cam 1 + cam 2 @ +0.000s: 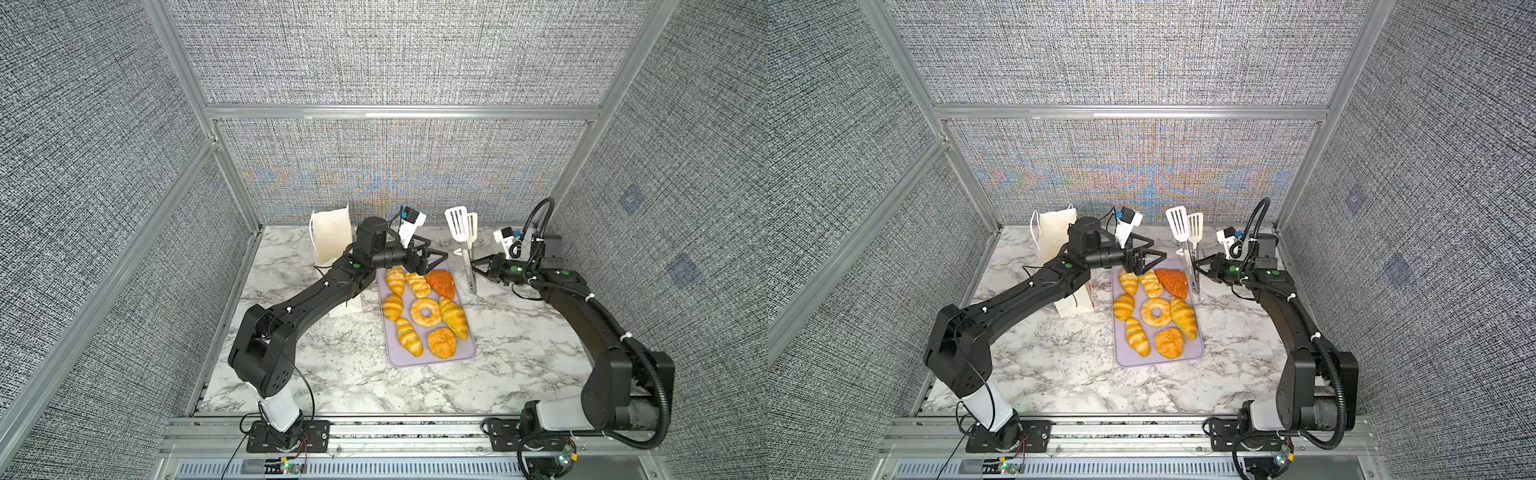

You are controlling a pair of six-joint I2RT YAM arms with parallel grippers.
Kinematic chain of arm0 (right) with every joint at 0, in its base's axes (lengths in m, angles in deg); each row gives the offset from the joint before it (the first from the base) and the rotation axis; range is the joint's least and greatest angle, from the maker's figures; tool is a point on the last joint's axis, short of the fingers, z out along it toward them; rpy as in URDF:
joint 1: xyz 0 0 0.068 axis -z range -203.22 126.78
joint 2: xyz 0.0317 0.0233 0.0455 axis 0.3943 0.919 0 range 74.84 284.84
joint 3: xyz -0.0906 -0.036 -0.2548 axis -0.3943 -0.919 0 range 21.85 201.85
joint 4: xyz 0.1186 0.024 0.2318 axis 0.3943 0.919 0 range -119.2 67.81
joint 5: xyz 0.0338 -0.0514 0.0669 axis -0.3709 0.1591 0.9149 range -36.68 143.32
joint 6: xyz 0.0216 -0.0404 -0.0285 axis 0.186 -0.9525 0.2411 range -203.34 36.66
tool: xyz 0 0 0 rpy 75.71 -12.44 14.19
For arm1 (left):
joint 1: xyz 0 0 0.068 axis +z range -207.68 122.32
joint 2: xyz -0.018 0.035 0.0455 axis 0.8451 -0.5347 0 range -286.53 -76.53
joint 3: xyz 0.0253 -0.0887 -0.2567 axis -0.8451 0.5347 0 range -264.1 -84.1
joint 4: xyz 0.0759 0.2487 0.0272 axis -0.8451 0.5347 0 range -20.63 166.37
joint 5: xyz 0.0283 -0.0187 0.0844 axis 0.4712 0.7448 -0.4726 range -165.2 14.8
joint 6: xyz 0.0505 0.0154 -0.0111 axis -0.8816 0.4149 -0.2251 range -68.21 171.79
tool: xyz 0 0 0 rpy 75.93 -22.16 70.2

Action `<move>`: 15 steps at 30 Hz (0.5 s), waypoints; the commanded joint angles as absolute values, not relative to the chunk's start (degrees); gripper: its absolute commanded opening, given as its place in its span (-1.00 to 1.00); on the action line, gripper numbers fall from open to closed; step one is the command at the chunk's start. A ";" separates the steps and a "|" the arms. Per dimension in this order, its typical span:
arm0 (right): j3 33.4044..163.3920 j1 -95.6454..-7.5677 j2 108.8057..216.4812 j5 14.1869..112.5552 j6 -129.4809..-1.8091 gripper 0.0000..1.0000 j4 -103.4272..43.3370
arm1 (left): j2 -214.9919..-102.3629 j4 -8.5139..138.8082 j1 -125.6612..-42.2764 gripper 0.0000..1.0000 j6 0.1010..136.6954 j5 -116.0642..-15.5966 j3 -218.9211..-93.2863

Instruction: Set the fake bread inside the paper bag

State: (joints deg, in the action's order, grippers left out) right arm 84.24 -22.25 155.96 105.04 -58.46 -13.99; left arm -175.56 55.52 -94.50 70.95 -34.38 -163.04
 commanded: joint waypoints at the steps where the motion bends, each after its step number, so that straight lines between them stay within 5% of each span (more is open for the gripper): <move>1: 85.17 -22.43 156.28 107.89 -58.46 -0.91 -16.06 | -177.14 52.71 -94.33 0.82 70.70 -29.87 -165.26; 15: 87.41 -24.60 159.55 110.26 -58.86 -0.90 -15.82 | -183.99 52.15 -94.25 0.53 70.77 -23.18 -172.74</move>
